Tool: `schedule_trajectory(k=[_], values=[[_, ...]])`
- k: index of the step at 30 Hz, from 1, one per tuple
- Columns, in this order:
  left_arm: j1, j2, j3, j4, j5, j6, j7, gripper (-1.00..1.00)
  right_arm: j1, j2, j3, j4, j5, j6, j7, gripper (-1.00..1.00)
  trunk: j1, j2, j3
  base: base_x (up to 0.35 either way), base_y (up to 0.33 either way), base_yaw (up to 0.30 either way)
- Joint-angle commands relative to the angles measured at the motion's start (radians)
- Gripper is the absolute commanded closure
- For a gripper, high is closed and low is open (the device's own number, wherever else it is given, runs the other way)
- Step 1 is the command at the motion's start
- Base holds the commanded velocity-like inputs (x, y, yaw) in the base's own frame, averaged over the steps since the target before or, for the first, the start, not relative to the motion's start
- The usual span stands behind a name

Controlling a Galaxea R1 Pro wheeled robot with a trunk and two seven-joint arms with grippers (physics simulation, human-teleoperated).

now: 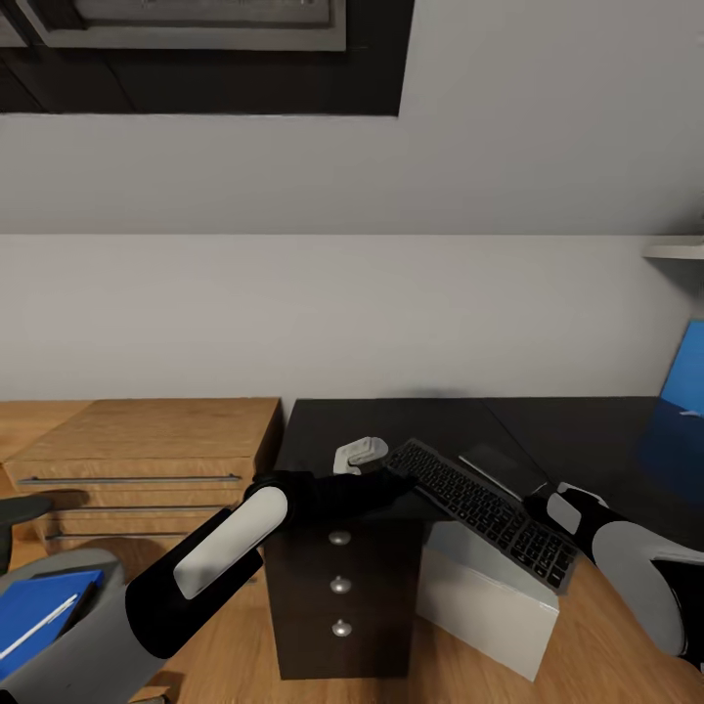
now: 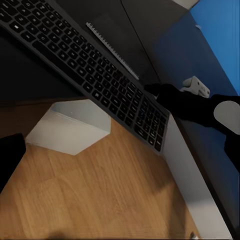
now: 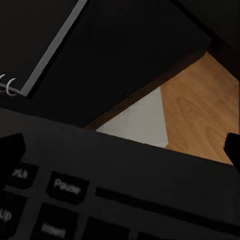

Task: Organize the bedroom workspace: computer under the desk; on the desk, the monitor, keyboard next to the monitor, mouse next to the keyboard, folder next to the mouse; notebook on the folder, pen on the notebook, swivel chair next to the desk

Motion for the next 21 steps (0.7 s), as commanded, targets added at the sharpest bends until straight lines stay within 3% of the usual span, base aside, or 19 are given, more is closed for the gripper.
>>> schedule_trajectory(k=[1, 11, 21], values=[[-0.001, 0.0, -0.001, -0.001, 0.008, -0.001, 0.008, -1.0, 0.0, 0.0, -0.005, -0.002, -0.001, 0.006, -0.004, -1.0, -0.001, -0.001, -0.001, -0.184, 0.0, 0.0], [-0.001, 0.0, -0.001, -0.001, 0.008, -0.001, 0.008, -1.0, 0.0, 0.0, -0.005, -0.002, -0.001, 0.006, -0.004, -1.0, -0.001, -0.001, -0.001, -0.045, 0.0, 0.0], [-0.001, 0.0, -0.001, -0.001, 0.008, -0.001, 0.008, -1.0, 0.0, 0.0, -0.005, -0.002, -0.001, 0.006, -0.004, -1.0, -0.001, -0.001, -0.001, -0.136, 0.0, 0.0]])
